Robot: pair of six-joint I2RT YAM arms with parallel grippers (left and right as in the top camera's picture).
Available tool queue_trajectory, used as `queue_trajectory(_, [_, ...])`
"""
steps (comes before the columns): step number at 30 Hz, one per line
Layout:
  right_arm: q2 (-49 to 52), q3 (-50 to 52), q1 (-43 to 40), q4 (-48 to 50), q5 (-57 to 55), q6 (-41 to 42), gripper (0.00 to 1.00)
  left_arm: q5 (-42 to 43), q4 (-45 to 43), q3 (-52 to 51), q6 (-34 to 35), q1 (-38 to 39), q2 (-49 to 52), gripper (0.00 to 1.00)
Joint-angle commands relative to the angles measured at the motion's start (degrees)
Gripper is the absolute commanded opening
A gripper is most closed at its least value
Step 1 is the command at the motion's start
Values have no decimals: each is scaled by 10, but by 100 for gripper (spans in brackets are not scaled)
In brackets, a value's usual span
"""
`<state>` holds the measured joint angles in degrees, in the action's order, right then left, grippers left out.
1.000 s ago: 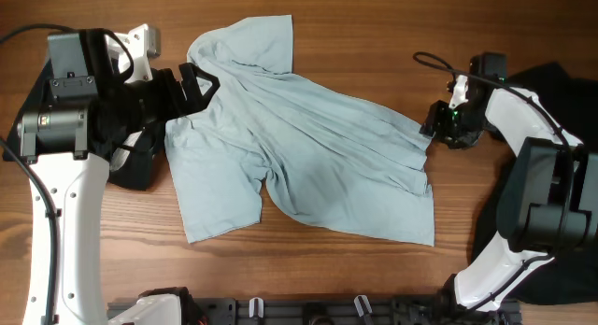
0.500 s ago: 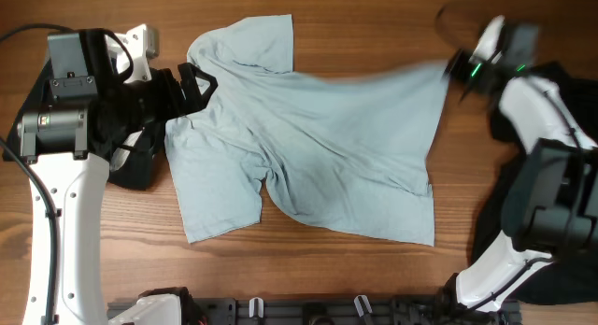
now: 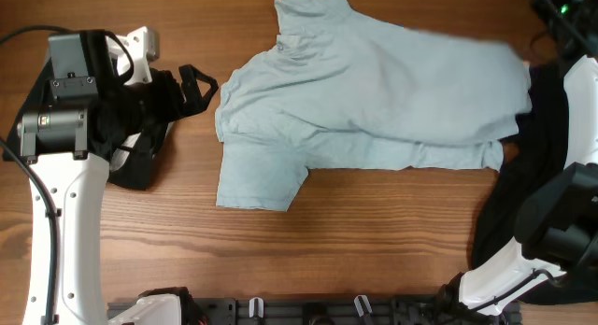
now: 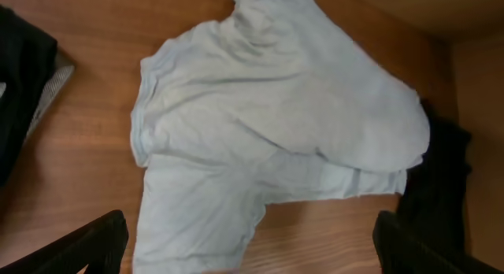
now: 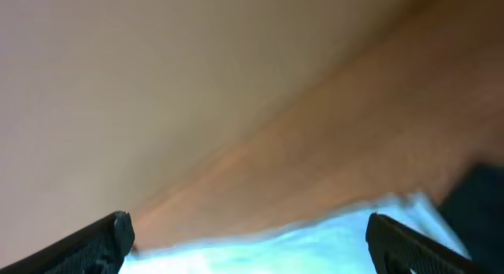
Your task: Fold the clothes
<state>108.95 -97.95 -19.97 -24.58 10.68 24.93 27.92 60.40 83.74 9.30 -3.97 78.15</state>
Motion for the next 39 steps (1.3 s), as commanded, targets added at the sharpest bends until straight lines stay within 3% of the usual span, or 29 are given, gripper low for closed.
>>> queue_trajectory(1, [-30, 0, 2, -94, 70, -51, 100, -21, 29, -15, -64, 5, 1, 99])
queue_trajectory(6, [-57, 0, 14, -242, 141, -112, 100, -55, 24, -112, -65, 45, 25, 92])
queue_trajectory(12, [-82, 0, 56, -369, 163, -136, 100, -90, -135, -291, -43, 88, 96, 90])
queue_trajectory(13, [-82, 0, 61, -383, 163, -143, 100, -90, -154, -306, -43, 89, 110, 89])
queue_trajectory(17, [-82, 0, 76, -426, 162, -160, 100, -96, -200, -328, -43, 89, 173, 68])
queue_trajectory(21, [-82, 0, 78, -440, 162, -159, 100, -130, -211, -329, -43, 90, 225, 66])
queue_trajectory(24, [-82, 0, 78, -443, 162, -159, 100, -134, -216, -329, -43, 90, 263, 42])
queue_trajectory(25, [-82, 1, 78, -443, 159, -159, 100, -134, -214, -329, -43, 90, 268, 14])
queue_trajectory(26, [-82, 2, 78, -444, 155, -159, 100, -134, -209, -329, -43, 90, 268, 4])
queue_trajectory(32, [-80, 44, 78, -463, 58, -109, 100, -187, -145, -319, 34, 24, 203, 4])
queue_trajectory(39, [-80, 172, 78, -420, 30, -87, 100, -225, -108, -319, 49, -102, 94, 4])
